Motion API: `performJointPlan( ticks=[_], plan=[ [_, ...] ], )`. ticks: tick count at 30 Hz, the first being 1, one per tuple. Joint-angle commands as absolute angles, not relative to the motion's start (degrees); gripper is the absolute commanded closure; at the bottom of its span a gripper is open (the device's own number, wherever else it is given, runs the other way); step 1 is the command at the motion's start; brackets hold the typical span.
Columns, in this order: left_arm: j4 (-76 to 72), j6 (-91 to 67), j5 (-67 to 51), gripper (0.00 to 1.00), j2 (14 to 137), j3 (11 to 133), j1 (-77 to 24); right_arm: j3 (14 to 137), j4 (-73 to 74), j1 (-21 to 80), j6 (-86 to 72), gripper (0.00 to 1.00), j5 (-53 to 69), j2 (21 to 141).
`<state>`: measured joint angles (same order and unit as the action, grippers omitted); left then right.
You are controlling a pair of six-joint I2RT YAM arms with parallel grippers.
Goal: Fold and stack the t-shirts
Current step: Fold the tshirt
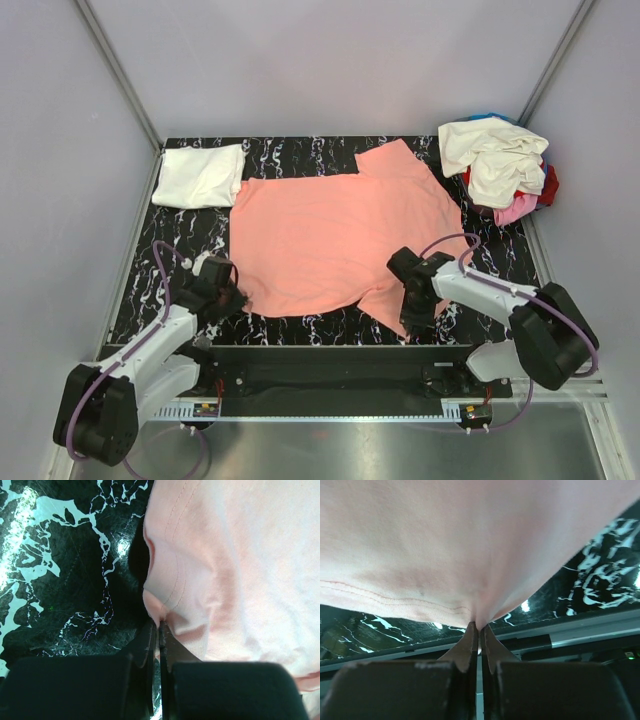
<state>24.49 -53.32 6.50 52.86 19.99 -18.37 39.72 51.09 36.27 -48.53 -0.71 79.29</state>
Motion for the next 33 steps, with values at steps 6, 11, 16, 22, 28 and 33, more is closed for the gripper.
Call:
performJointPlan(
  ticks=[6, 11, 16, 22, 28, 33],
  plan=[
    [32.2, -53.0, 4.7, 1.0, 41.5, 19.1, -18.5, 46.6, 64.2, 36.7, -58.9, 1.0, -10.3, 61.6],
    [32.6, -54.9, 0.4, 1.0, 38.9, 19.2, -19.9, 49.7, 72.5, 36.6, -64.9, 1.0, -15.1, 50.1],
    [38.0, -57.0, -2.0, 1.0, 35.7, 23.7, -21.4, 50.4, 78.6, 36.7, -68.0, 1.0, -16.8, 43.0],
    [50.5, -57.2, -0.1, 1.0, 28.3, 30.0, -21.6, 54.1, 84.6, 36.7, -72.2, 1.0, -21.9, 34.9],
    [54.3, -56.6, -0.1, 1.0, 26.6, 33.3, -21.6, 57.8, 83.1, 36.6, -69.4, 1.0, -23.0, 36.7],
    [55.3, -54.8, 3.2, 1.0, 28.7, 36.8, -21.5, 61.5, 79.2, 36.7, -65.5, 1.0, -25.7, 42.1]
  ],
)
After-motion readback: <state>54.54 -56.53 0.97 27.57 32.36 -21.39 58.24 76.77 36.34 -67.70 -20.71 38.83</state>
